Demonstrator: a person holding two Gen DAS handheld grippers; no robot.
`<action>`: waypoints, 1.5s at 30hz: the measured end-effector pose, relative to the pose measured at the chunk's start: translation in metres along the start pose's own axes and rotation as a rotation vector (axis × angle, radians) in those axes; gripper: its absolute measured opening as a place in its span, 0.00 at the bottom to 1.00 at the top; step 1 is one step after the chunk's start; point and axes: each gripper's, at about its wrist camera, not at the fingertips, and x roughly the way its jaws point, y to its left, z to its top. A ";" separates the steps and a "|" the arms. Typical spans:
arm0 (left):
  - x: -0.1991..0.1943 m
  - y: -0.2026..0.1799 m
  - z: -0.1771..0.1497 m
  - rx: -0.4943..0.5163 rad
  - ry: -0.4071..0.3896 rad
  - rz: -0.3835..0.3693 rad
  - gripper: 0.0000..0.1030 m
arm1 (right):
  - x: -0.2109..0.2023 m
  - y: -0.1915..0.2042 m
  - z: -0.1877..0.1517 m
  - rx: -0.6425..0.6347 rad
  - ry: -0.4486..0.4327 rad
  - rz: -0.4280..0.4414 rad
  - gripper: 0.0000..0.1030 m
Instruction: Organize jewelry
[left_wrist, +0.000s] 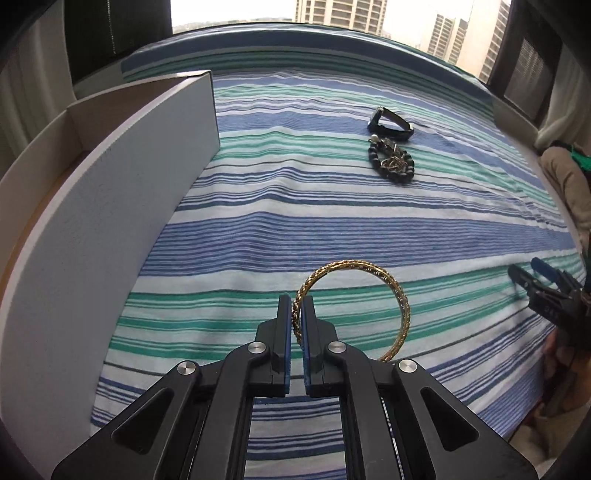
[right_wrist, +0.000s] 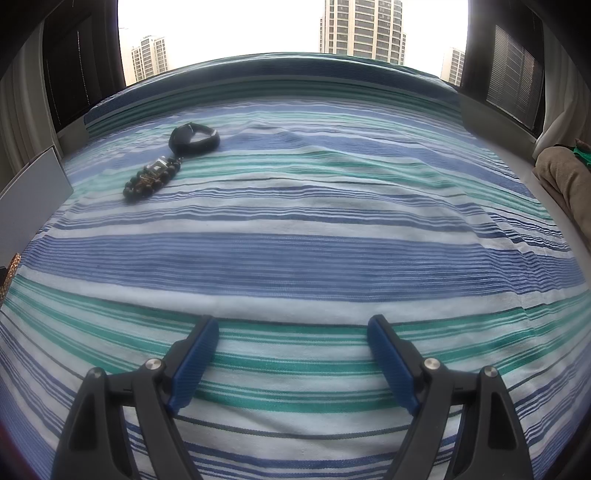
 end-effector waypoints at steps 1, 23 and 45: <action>0.002 0.001 -0.002 -0.005 0.005 -0.011 0.04 | 0.000 0.000 0.000 0.000 0.000 0.000 0.82; 0.023 -0.018 -0.017 0.062 -0.008 0.002 0.37 | 0.000 0.000 0.000 0.000 -0.001 0.000 0.82; 0.026 -0.022 -0.028 0.076 -0.065 0.042 0.81 | -0.004 -0.007 0.080 0.207 0.089 0.320 0.82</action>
